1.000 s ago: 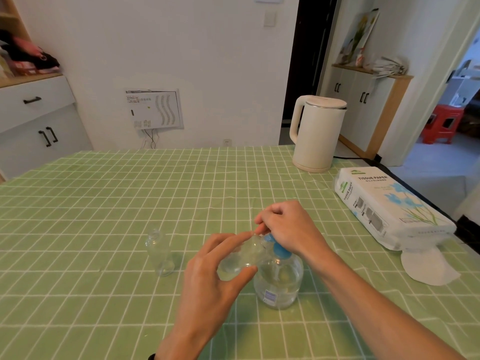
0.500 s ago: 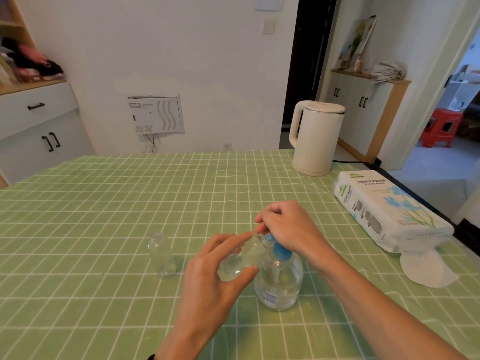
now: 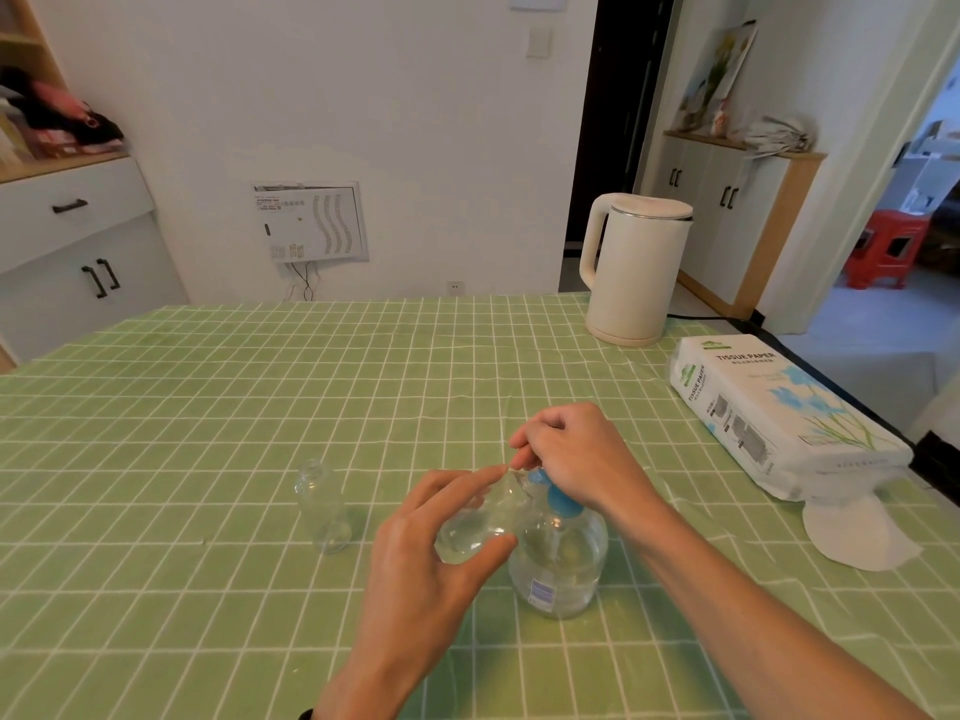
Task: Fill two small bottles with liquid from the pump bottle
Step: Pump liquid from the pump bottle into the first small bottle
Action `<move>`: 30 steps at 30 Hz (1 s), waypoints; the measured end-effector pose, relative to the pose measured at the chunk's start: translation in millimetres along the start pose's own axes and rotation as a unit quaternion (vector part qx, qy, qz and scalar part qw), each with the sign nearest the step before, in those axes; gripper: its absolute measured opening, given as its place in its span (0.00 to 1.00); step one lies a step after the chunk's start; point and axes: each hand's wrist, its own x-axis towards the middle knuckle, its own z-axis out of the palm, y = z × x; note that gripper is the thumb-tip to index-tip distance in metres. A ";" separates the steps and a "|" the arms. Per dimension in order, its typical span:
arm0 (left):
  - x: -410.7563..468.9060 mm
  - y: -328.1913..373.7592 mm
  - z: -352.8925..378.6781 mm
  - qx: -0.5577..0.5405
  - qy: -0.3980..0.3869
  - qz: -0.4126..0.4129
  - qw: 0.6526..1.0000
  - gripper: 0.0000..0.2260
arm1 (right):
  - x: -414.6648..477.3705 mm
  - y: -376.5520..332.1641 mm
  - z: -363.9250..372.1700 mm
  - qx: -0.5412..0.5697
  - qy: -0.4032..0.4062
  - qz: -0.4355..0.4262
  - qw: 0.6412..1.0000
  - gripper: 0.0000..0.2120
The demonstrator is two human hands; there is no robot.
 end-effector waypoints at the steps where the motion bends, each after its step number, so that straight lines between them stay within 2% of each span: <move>1: 0.1 0.3 -0.3 -0.001 0.000 0.001 1.000 0.25 | -0.7 -0.9 -0.5 0.001 -0.001 0.001 1.000 0.14; 30: 4.4 1.9 -1.5 0.008 0.009 0.023 1.000 0.25 | 0.3 -7.6 -4.9 -0.014 -0.004 -0.012 1.000 0.14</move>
